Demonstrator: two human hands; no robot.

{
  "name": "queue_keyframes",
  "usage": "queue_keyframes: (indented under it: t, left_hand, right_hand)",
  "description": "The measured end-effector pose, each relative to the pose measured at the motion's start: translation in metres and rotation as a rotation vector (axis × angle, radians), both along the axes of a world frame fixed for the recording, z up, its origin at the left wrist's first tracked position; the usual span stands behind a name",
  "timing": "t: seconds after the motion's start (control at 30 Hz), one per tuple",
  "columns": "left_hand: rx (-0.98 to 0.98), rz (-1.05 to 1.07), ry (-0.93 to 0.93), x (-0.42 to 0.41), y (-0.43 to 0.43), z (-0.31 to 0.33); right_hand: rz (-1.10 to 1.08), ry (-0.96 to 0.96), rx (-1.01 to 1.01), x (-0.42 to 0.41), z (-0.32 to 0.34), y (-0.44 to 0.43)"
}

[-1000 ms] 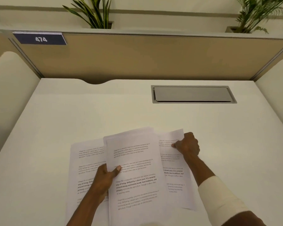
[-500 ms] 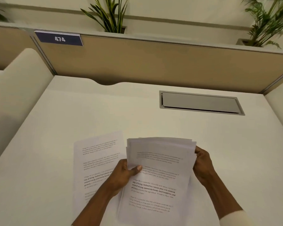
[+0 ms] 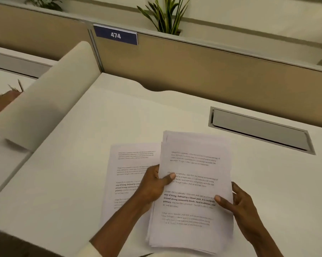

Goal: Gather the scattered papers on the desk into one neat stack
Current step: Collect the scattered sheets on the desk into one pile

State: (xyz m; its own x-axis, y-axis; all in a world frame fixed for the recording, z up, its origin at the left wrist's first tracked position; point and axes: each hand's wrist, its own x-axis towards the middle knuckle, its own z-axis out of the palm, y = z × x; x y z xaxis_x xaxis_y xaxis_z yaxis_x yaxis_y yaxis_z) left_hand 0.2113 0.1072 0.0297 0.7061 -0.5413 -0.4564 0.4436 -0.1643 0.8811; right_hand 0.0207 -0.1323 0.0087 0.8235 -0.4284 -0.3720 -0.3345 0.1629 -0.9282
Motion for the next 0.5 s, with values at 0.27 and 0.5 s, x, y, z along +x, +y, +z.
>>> queue_keyframes:
  t: [0.27,0.5]
  left_hand:
    - [0.172,0.187,-0.243,0.025,0.053,0.051]
    - [0.444,0.221,-0.244,0.070,0.099,0.027]
  right_hand:
    - [0.112,-0.064,0.028,0.068,0.021,0.044]
    - [0.180,0.013,0.161,0.127,-0.030,0.099]
